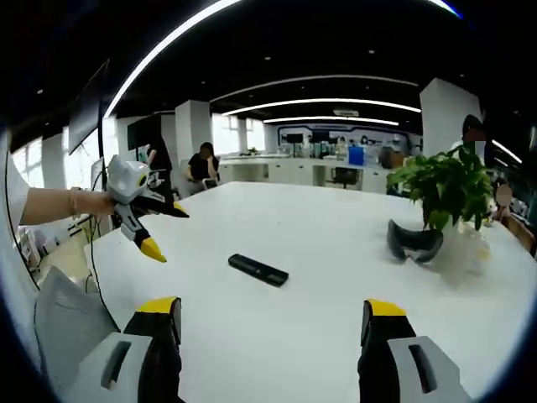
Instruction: Press the specified remote control buttons in sequence, fully releasing each button before pressing the next.
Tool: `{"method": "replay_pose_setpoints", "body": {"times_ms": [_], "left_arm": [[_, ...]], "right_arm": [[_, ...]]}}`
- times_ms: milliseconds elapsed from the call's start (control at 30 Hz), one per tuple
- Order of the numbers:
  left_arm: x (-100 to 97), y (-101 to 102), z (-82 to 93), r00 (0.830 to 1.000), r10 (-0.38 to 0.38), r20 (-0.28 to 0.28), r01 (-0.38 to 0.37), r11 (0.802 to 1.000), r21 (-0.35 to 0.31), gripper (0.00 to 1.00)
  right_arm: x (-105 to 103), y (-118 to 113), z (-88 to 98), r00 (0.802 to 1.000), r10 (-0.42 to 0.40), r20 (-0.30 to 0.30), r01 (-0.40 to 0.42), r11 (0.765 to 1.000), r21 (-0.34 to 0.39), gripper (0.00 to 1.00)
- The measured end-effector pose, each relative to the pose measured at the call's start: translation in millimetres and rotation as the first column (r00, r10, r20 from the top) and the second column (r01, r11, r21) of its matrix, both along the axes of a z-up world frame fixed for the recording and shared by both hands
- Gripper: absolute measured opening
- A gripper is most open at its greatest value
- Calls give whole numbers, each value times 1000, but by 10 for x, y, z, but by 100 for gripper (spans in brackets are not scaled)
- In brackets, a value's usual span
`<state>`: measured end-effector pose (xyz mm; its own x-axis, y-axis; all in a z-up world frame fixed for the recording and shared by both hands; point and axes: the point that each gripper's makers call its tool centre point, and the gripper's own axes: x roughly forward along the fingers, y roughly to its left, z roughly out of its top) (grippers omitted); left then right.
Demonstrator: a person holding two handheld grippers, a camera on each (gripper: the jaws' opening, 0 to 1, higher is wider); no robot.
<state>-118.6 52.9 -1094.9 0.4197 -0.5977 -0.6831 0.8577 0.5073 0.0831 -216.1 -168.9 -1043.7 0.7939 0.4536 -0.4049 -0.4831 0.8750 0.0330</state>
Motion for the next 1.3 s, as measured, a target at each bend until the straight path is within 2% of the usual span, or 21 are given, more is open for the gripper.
{"method": "replay_pose_setpoints", "body": {"times_ms": [67,167,333,433,467,533,633,700,867,1000,1067,1200,1300], "left_arm": [[45,-54,-65,999,-30,-23,30,999,19,100],[161,-116,-255,992,-115,-45,120,987,107,100],[270,-146,-465,982,-148,-114,165,972,166,100],[371,-142,-546,974,-182,-139,208,956,209,100],[411,-131,-587,968,-189,-166,224,948,225,100],[493,-153,-617,962,-191,-194,235,944,233,100],[571,-206,-616,948,-220,-230,275,930,242,83],[637,-279,-618,946,-229,-230,283,928,243,87],[726,-376,-672,929,-277,-246,341,898,277,83],[746,-449,-736,914,-287,-285,367,885,286,76],[735,-483,-764,903,-302,-304,390,874,290,72],[761,-542,-818,892,-318,-321,414,861,295,67],[744,-588,-859,879,-319,-354,425,861,279,62]], "right_arm": [[-23,5,-43,1000,14,-12,-14,1000,-21,86],[-50,-4,-99,999,27,-20,-28,999,-38,82],[-100,-27,-169,998,39,-52,-41,999,-36,76],[-127,-43,-209,997,45,-69,-48,998,-36,72],[-149,-32,-248,994,57,-93,-60,998,-28,71],[-181,-8,-311,989,74,-130,-77,997,-16,70],[-215,25,-354,984,93,-152,-98,995,-25,67],[-227,41,-355,983,100,-152,-105,994,-25,66],[-289,58,-406,973,131,-189,-139,990,-27,58],[-362,62,-469,959,169,-229,-177,984,-17,43],[-384,54,-485,956,173,-237,-181,983,-15,41],[-402,19,-506,953,170,-250,-180,984,-17,38],[-388,-10,-516,953,164,-255,-172,985,-8,34]]}}
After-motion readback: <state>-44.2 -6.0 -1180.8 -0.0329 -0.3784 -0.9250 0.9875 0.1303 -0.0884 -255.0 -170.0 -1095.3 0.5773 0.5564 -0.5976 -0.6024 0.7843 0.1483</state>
